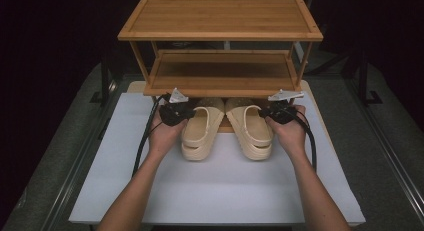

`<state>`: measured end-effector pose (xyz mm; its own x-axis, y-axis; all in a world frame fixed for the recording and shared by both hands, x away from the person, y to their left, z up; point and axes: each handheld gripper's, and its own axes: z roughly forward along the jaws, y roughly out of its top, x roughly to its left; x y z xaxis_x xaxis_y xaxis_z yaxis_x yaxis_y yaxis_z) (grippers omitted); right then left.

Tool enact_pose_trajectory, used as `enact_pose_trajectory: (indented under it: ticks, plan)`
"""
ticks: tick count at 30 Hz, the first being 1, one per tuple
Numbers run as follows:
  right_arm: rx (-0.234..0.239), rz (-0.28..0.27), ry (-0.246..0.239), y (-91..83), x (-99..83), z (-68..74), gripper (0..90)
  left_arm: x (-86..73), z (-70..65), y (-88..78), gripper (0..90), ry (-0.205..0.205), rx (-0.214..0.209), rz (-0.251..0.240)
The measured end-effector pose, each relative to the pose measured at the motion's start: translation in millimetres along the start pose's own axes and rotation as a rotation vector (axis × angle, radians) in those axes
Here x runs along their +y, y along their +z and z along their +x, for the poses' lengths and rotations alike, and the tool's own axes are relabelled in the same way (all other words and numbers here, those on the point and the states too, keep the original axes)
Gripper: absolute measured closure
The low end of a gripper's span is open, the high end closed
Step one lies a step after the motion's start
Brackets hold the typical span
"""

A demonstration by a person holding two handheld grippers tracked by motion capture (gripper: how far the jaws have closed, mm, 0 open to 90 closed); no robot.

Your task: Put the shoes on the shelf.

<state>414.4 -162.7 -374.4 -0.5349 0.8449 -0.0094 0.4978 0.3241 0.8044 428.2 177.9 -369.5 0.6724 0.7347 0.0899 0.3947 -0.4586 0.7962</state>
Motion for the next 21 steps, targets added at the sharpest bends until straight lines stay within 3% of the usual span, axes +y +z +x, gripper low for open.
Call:
enact_pose_trajectory:
  ticks: [15,21]
  plan:
    - [-0.054,-0.008,-0.001,18.3,-0.1,0.5,83.8,4.4,-2.0,16.8,84.3,-0.012,0.035,-0.015]
    - [-0.056,0.002,-0.017,23.1,3.3,7.6,83.0,8.1,-8.0,23.0,83.6,0.01,0.04,-0.009]
